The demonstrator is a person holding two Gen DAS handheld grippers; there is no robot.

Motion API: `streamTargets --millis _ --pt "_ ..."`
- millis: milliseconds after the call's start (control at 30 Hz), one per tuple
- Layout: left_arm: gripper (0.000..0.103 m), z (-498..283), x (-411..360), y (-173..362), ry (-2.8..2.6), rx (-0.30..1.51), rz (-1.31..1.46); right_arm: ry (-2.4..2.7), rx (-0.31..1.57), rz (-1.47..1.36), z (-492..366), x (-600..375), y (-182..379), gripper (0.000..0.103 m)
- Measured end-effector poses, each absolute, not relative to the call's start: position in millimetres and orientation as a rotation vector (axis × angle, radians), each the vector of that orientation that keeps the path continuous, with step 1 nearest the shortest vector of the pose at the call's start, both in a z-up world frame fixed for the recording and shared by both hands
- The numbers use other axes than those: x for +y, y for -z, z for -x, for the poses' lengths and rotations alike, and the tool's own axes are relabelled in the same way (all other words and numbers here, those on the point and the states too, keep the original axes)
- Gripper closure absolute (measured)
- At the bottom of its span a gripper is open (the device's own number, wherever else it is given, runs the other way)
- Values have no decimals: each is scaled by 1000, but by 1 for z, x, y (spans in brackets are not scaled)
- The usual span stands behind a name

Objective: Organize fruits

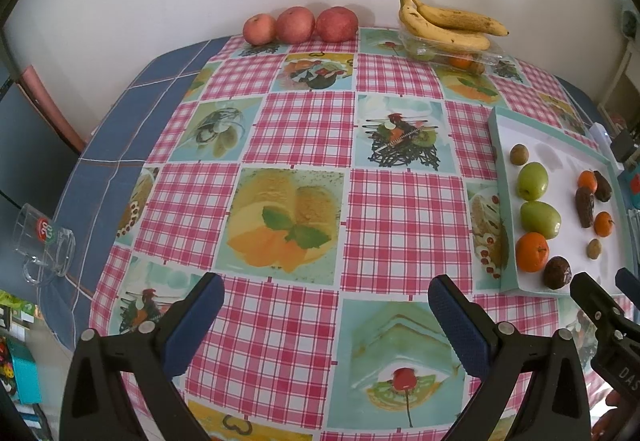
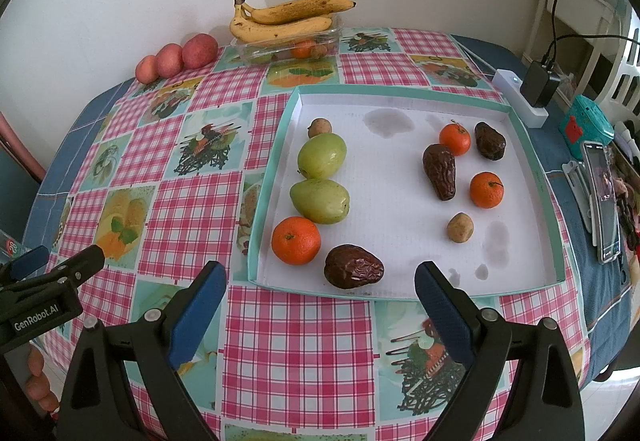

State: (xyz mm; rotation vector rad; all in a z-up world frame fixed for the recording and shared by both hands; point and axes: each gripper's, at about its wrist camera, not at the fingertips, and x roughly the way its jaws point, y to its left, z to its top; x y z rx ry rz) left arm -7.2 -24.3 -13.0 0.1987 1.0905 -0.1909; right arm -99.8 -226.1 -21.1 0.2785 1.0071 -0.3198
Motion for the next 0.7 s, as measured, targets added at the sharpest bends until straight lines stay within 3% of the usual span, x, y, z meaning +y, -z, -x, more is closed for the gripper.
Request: streamTargets --millis 700 --pt "0 6 -22 15 177 1101 -199 322 1008 -278 100 -224 21 8"
